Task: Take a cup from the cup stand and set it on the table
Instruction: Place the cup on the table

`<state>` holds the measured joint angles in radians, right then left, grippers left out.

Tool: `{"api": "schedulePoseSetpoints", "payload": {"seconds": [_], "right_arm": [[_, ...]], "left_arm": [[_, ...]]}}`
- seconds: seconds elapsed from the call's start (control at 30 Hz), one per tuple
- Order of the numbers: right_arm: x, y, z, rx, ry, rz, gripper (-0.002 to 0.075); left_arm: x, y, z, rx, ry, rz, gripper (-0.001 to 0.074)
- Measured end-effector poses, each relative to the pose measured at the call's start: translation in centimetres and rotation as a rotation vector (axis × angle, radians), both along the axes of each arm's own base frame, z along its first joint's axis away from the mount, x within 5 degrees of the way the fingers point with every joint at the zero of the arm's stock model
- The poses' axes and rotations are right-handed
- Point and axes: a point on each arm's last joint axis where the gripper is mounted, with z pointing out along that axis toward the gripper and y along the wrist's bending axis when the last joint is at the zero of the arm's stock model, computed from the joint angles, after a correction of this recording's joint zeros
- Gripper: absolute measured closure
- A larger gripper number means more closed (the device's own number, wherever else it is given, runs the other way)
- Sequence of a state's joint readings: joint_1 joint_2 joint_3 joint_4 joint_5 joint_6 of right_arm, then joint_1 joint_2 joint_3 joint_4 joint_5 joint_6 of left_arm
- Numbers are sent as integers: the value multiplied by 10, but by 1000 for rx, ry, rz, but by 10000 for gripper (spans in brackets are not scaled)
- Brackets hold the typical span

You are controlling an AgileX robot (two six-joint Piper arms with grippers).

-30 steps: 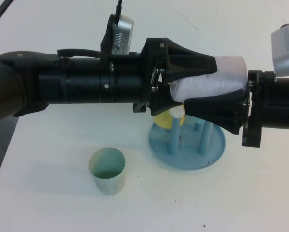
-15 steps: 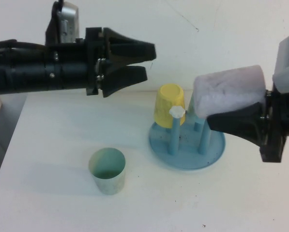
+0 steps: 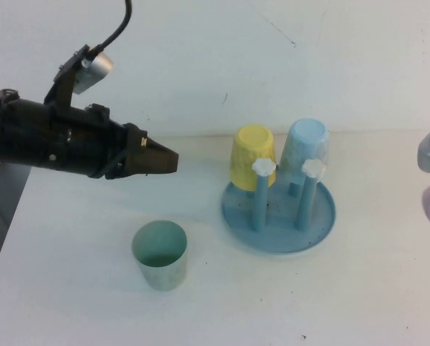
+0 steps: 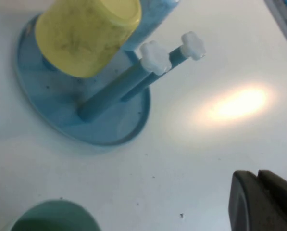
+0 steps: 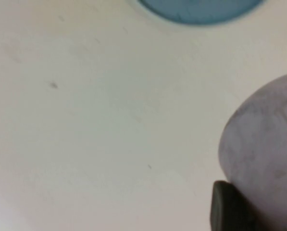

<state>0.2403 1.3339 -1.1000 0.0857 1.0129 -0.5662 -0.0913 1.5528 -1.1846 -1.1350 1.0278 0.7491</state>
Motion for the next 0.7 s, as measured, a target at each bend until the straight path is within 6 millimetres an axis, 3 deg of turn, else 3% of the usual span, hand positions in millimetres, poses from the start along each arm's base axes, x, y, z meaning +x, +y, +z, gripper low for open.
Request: {"api": "schedulePoseSetpoints", "payload": {"seconds": [0.17,0.37,0.5,0.7], "right_arm": [[29,-16,-39,-255,95,-116,508],[58,-11,-76,-287,116,-114,508],[71,-8,-98,-306,176,-103,508],[84,-6,-125,-375,340,-38,508]], "left_arm": [[-33,12,11,85,-140,110,733],[-85,23,16,117,-269,186,735],[-110,23,0,122,-241,154,735],[-121,20,-21,118,-150,81,736]]}}
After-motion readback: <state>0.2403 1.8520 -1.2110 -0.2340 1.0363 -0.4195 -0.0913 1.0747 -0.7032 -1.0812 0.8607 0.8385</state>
